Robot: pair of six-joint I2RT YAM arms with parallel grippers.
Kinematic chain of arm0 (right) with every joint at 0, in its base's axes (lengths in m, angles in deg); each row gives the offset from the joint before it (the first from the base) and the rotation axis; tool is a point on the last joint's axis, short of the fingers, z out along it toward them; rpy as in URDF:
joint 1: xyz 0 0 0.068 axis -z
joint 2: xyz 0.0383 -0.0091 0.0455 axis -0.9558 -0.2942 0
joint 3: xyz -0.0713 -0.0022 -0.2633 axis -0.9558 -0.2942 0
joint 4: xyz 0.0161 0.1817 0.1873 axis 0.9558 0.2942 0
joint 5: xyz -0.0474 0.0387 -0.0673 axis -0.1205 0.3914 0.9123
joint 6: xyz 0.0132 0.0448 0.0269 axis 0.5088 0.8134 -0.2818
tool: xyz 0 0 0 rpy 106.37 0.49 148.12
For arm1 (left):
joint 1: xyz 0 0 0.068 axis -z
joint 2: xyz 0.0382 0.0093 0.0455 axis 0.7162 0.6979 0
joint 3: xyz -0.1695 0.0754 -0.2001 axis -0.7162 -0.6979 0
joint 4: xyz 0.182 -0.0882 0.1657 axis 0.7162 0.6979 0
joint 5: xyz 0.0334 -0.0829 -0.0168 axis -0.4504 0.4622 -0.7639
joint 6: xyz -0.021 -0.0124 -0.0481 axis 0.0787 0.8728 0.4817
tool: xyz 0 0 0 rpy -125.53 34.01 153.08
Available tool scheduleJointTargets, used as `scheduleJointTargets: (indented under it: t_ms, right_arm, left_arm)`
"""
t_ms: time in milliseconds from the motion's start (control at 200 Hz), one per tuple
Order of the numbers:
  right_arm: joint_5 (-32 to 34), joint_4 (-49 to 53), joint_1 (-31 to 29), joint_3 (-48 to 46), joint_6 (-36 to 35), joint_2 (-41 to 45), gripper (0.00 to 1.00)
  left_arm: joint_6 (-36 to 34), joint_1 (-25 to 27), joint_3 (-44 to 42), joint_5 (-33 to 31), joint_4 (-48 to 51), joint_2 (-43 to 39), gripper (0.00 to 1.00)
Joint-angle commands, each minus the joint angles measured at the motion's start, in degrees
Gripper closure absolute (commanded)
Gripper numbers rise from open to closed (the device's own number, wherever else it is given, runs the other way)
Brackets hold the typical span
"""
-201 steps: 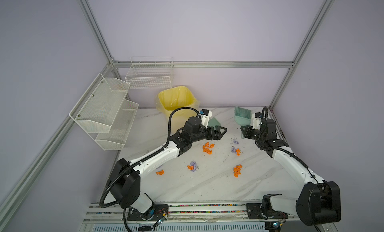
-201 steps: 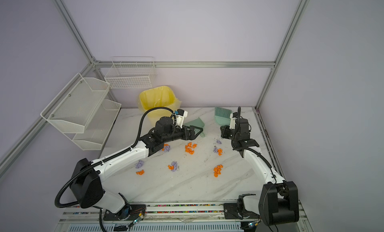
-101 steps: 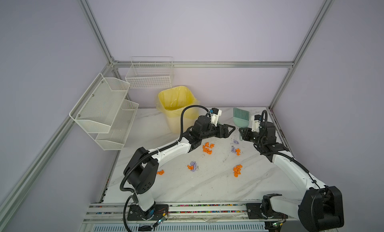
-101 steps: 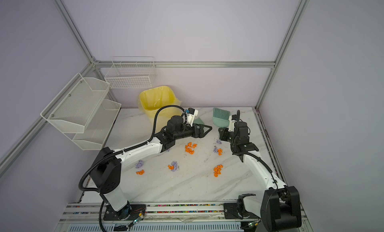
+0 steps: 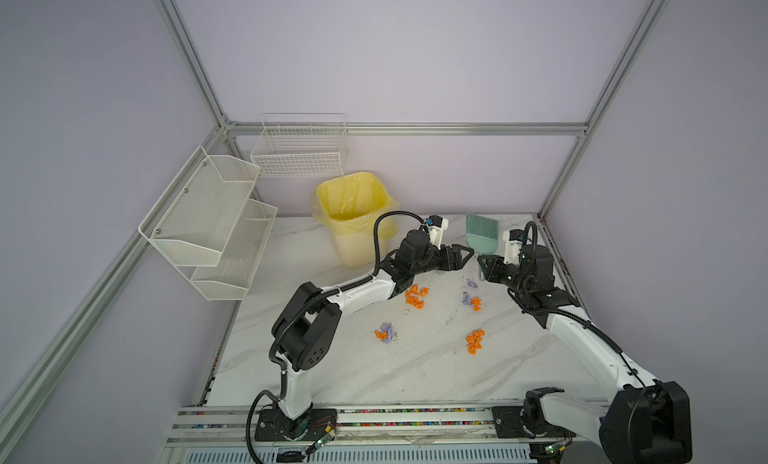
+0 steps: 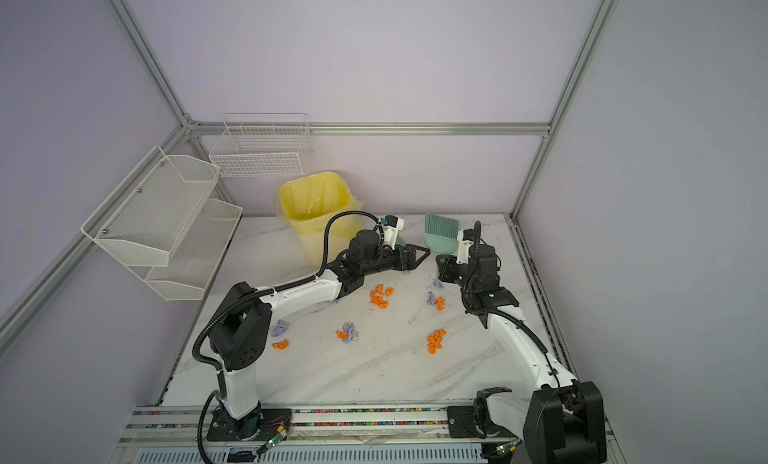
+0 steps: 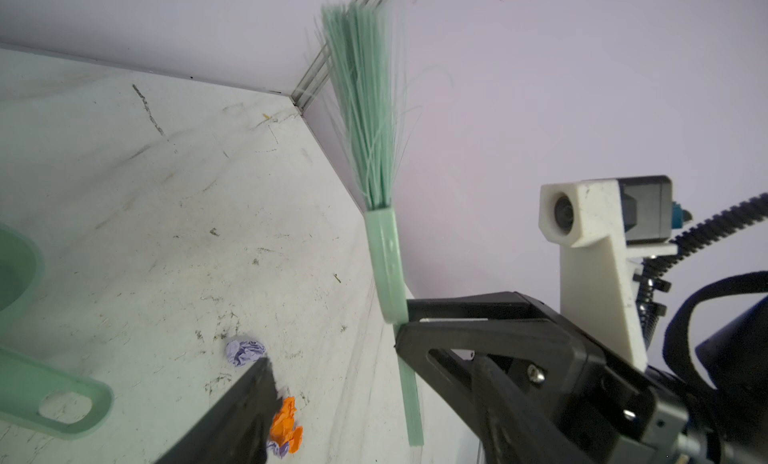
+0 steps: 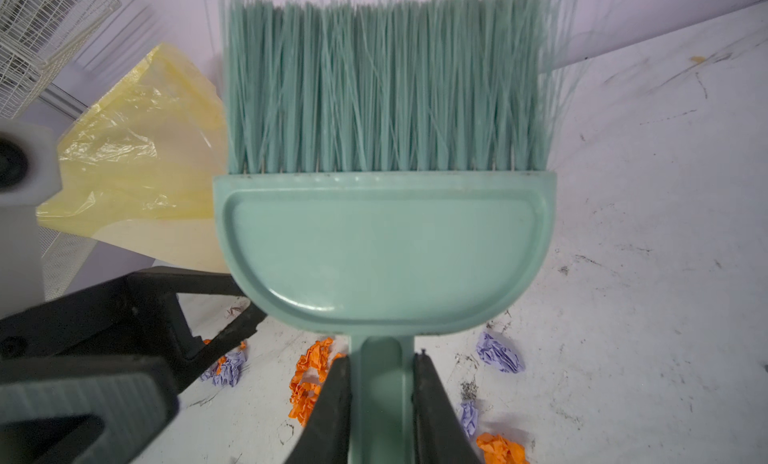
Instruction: Sweep away the paper scraps from the table
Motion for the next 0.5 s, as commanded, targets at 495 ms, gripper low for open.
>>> scheduleJointTargets:
  t_ms: [495]
  right_arm:
    - [-0.61,-2.64,-1.39,-3.09,-0.88,2.94,1.00]
  left_arm:
    - [3.58,1.07,9.71,-2.34,-5.94,6.09,0.56]
